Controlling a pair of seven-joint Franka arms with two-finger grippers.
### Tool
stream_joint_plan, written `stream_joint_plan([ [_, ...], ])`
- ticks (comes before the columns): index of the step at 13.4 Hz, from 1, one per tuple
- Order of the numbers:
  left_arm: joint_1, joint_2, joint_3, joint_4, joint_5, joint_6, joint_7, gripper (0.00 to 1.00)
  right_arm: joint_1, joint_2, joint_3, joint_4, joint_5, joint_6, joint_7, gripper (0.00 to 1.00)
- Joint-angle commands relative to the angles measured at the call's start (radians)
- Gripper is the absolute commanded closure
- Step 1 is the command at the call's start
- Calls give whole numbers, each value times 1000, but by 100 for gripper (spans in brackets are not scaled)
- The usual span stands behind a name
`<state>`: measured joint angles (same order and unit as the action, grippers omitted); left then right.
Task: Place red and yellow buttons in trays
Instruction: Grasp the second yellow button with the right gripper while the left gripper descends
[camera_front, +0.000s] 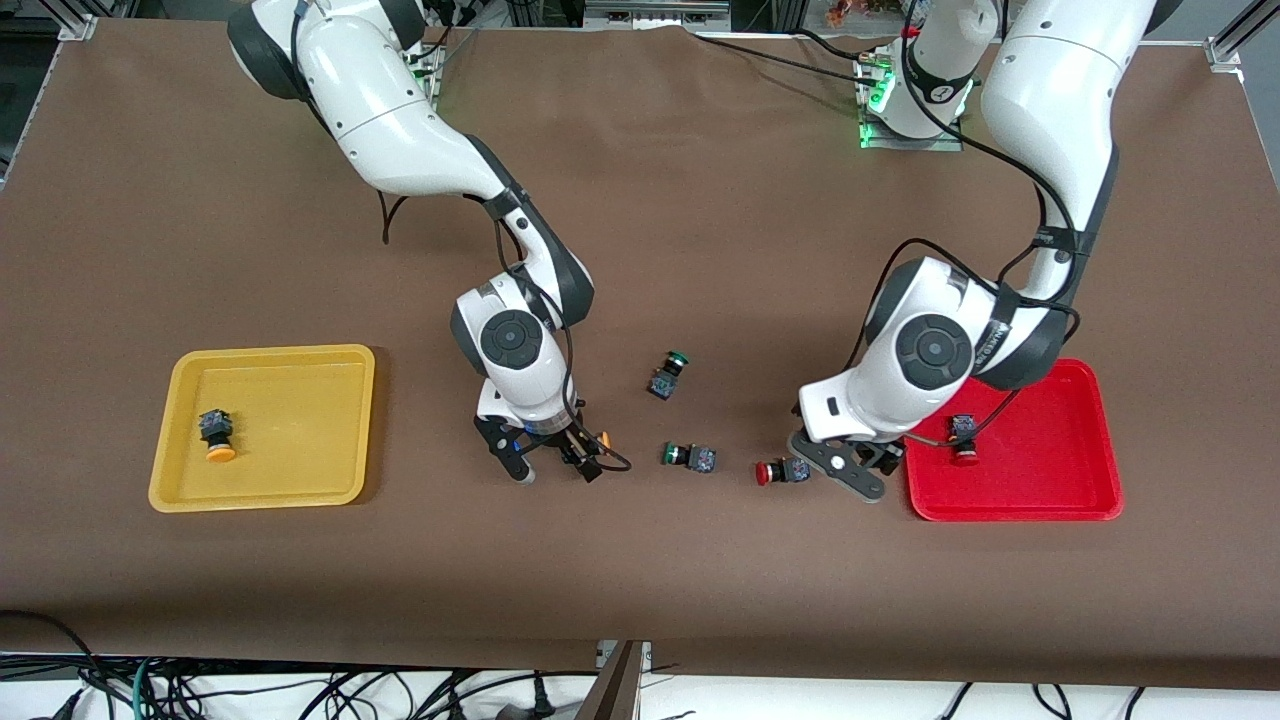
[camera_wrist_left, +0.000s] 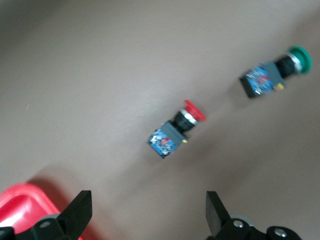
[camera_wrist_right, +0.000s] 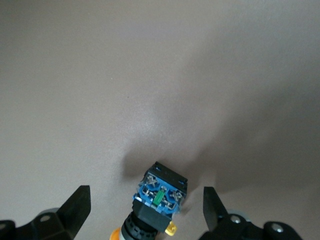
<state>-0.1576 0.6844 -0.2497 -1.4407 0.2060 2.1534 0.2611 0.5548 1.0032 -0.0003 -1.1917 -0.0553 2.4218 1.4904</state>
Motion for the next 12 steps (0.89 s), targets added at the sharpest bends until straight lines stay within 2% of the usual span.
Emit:
stream_joint_plan([
  [1, -13, 18, 7, 29, 27, -4, 205, 0, 17, 41, -9, 52, -17, -6, 42, 0],
  [2, -16, 20, 7, 29, 32, 17, 275, 0, 20, 41, -9, 50, -18, -7, 41, 1],
  [3, -19, 21, 7, 29, 35, 29, 394, 0, 19, 40, -9, 50, -18, -9, 33, 11],
  [5, -28, 43, 7, 34, 26, 32, 548, 0, 17, 38, -9, 50, -18, -10, 21, 78],
  [6, -40, 55, 7, 43, 32, 34, 567, 0, 16, 40, -9, 50, -18, -9, 18, 97],
  [7, -43, 67, 7, 51, 32, 43, 598, 0, 14, 38, -9, 50, -20, -9, 13, 100],
  [10, -53, 150, 7, 109, 32, 54, 650, 0, 5, 22, -10, 50, -18, -33, -34, 100],
  [12, -56, 205, 9, 128, 32, 92, 650, 0, -22, -21, -9, 50, -8, -128, -178, 100],
])
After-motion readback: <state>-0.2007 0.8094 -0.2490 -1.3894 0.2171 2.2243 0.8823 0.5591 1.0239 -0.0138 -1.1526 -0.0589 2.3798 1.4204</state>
